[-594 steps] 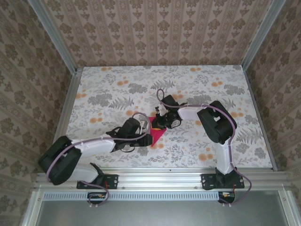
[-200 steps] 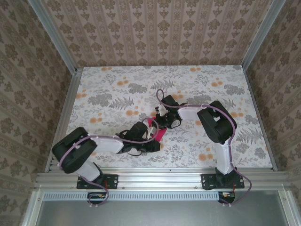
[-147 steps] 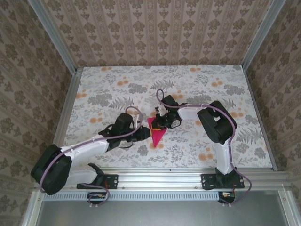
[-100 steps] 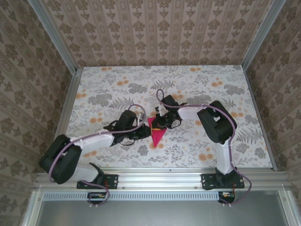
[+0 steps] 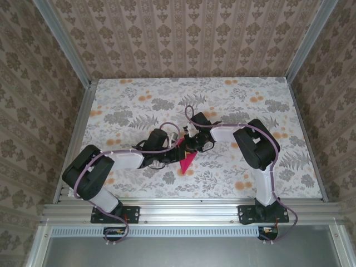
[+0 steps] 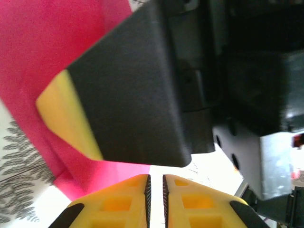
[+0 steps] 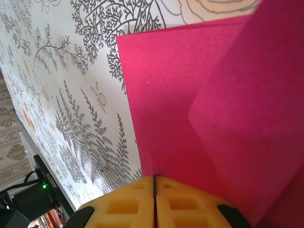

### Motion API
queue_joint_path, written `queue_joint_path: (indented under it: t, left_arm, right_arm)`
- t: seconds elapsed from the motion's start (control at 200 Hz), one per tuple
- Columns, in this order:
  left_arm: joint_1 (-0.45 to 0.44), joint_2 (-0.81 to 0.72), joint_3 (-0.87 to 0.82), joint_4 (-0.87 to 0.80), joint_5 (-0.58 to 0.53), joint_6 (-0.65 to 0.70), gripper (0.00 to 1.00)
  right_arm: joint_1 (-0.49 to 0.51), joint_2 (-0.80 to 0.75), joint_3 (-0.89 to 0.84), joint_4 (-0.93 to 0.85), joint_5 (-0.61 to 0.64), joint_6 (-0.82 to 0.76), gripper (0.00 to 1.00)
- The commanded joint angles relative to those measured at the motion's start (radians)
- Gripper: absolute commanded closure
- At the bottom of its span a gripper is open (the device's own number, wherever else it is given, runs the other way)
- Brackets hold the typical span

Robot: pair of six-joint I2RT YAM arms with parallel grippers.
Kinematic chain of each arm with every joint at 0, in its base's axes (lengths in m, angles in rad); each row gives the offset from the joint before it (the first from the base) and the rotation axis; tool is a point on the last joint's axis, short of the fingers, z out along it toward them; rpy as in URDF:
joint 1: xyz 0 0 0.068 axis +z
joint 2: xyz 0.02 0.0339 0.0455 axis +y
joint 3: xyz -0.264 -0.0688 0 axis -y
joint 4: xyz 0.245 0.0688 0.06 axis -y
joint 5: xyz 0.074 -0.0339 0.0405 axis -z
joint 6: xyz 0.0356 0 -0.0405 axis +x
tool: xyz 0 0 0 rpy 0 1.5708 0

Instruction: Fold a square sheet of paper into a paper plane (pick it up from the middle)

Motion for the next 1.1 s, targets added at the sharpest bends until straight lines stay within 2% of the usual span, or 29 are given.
queue_joint_path:
  t: [0.0,0.24,0.55,0.75,0.9,1.095]
  left_arm:
    - [-0.006,0.026,0.029,0.015,0.025,0.019,0.83]
    - [-0.014,0.103,-0.006,0.046,0.017,0.0,0.84]
    - [-0.068,0.154,-0.087,0.057,-0.017,-0.039,0.86]
    - [-0.073,0.151,-0.111,0.019,-0.039,-0.032,0.89]
    - [-0.078,0.151,-0.09,-0.039,-0.047,0.005,0.92]
    - [-0.079,0.155,-0.084,-0.078,-0.044,0.038,0.95]
  right_arm:
    - [0.0,0.029,-0.029,-0.06,0.087,0.004,0.91]
    - [0.0,0.029,-0.022,-0.066,0.087,0.002,0.91]
    - [-0.003,0.011,0.0,-0.071,0.074,0.003,0.88]
    - [-0.021,-0.098,-0.001,-0.063,0.048,0.008,0.85]
    - [-0.052,-0.207,-0.07,-0.026,0.061,0.023,0.84]
    - [-0.06,-0.225,-0.131,0.024,0.025,0.034,0.91]
